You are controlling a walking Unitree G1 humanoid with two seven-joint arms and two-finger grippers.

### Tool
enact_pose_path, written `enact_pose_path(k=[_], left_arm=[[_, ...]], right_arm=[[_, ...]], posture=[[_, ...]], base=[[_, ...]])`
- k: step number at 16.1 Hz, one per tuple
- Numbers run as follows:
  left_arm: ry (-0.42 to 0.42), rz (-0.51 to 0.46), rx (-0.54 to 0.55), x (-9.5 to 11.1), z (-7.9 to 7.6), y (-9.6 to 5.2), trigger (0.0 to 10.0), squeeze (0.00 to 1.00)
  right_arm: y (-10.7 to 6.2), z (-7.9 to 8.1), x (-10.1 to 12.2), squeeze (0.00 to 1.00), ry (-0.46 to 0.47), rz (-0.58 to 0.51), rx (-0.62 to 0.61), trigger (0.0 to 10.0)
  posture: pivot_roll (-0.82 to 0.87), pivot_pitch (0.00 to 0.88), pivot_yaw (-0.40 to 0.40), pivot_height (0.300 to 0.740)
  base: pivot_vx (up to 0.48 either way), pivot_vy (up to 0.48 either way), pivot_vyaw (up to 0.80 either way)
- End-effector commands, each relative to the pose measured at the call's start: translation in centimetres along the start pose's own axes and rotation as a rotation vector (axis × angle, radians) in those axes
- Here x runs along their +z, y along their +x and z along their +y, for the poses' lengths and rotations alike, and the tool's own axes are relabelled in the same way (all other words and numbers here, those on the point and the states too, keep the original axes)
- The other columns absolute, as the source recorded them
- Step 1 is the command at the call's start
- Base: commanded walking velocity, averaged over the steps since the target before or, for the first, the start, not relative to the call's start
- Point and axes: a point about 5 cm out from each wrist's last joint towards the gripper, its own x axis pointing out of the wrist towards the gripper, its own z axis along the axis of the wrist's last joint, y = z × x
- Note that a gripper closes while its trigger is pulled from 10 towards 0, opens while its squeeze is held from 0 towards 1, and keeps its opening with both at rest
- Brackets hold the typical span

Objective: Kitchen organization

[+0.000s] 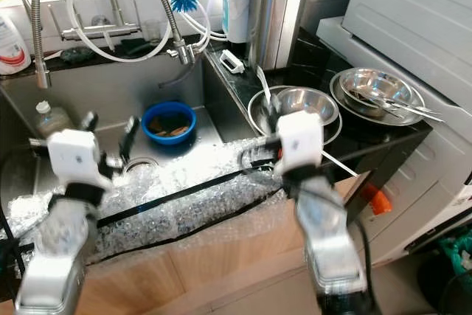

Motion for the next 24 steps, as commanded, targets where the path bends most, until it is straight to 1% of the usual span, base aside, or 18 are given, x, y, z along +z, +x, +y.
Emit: enact_pose_path(k=[1, 4, 5, 6, 7, 8, 9, 10, 11, 12, 14, 15, 16, 17, 19, 20, 22, 24], left_arm=[[-0.016, -0.036, 0.019, 1.5, 0.8, 0.9, 10.0, 0.0], [-0.068, -0.057, 0.02, 2.7, 1.9, 1.9, 10.0, 0.0], [-0.126, -0.067, 0.048, 3.3, 3.2, 2.3, 10.0, 0.0], [-0.174, -0.049, 0.052, 3.2, 3.8, 2.4, 10.0, 0.0], [-0.21, 0.007, 0.064, 2.1, 4.6, 2.2, 10.0, 0.0], [-0.296, 0.051, 0.078, 1.2, 5.0, 1.9, 10.0, 0.0], [-0.39, 0.069, 0.086, 0.7, 5.1, 1.7, 10.0, 0.0], [-0.533, 0.075, 0.074, 0.5, 4.6, 1.5, 10.0, 0.0], [-0.746, 0.047, 0.052, 0.7, 4.1, 1.5, 10.0, 0.0], [-0.798, 0.049, 0.02, 0.8, 3.9, 1.5, 10.0, 0.0], [-0.793, 0.068, -0.062, 0.8, 3.4, 1.6, 10.0, 0.0], [-0.851, 0.058, -0.121, 1.3, 2.8, 1.7, 10.0, 0.0], [-0.862, 0.054, -0.145, 1.5, 2.6, 1.8, 10.0, 0.0], [-0.881, 0.065, -0.177, 1.8, 1.8, 1.9, 10.0, 0.0], [-0.934, 0.059, -0.153, 1.9, 1.5, 2.2, 10.0, 0.0], [-0.969, 0.055, -0.175, 2.0, 0.9, 2.3, 10.0, 0.0], [-0.989, 0.072, -0.252, 2.3, -0.2, 2.0, 10.0, 0.0], [-1.022, 0.08, -0.274, 2.6, -0.6, 1.7, 10.0, 0.0]], right_arm=[[0.4, -0.7, 1.1, 0.0, 0.031, -0.038, -0.016, 10.0], [0.6, -1.1, 0.9, 0.0, 0.316, -0.029, -0.064, 10.0], [0.3, -1.2, 0.4, 0.0, 0.471, -0.008, -0.08, 10.0], [0.1, -1.4, 0.3, 0.0, 0.532, -0.005, -0.087, 10.0], [0.0, -1.5, 0.0, 0.0, 0.597, -0.004, -0.084, 10.0], [-0.1, -1.4, -0.2, 0.0, 0.659, 0.003, -0.077, 10.0], [-0.2, -1.4, -0.4, 0.0, 0.697, 0.01, -0.067, 10.0], [-0.3, -1.3, -0.4, 0.0, 0.732, 0.01, -0.059, 10.0], [-0.4, -0.9, -0.2, 0.0, 0.827, 0.002, -0.01, 10.0], [-0.5, -0.4, 0.0, 0.0, 0.898, 0.003, 0.048, 10.0], [-1.0, 1.0, 1.0, 0.0, 1.005, -0.016, 0.203, 10.0], [-1.4, 1.4, 1.2, 0.0, 1.056, -0.017, 0.246, 10.0], [-1.6, 1.7, 1.4, 0.0, 1.083, -0.022, 0.277, 10.0], [-2.2, 2.1, 1.7, 0.0, 1.134, -0.011, 0.351, 10.0], [-3.0, 2.9, 1.3, 0.0, 1.12, 0.05, 0.421, 10.0], [-3.3, 3.2, 1.1, 0.0, 1.133, 0.068, 0.437, 10.0], [-3.8, 3.8, 1.3, 0.0, 1.167, 0.077, 0.491, 10.0], [-4.1, 3.9, 1.2, 0.0, 1.167, 0.089, 0.508, 10.0]], posture=[[0.01, 0.025, -0.045, 0.74], [0.01, 0.026, -0.047, 0.74], [0.01, 0.027, -0.047, 0.74], [0.02, 0.029, -0.047, 0.74], [0.02, 0.027, -0.044, 0.74], [0.01, 0.028, -0.043, 0.74], [0.01, 0.028, -0.043, 0.74], [0.02, 0.024, -0.043, 0.74], [0.02, 0.019, -0.042, 0.74], [0.02, 0.014, -0.042, 0.74], [0.01, 0.007, -0.041, 0.74], [0.02, 0.0, -0.038, 0.74], [0.02, 0.0, -0.039, 0.74], [0.02, 0.0, -0.038, 0.74], [0.01, 0.0, -0.039, 0.74], [0.02, 0.003, -0.041, 0.74], [0.02, 0.012, -0.042, 0.74], [0.02, 0.029, -0.042, 0.74]], base=[[0.0, 0.0, 0.0], [0.0, 0.0, 0.0], [0.0, 0.0, 0.0], [0.0, 0.0, 0.0], [0.0, 0.0, 0.0], [0.0, 0.0, 0.0], [0.0, 0.0, 0.0], [0.0, 0.0, 0.0], [0.0, 0.0, 0.0], [0.0, 0.0, 0.0], [0.0, 0.0, 0.0], [0.0, 0.0, 0.0], [0.0, 0.0, 0.0], [0.0, 0.0, 0.0], [0.0, 0.0, 0.0], [0.0, 0.0, 0.0], [0.0, 0.0, 0.0], [0.0, 0.0, 0.0]])
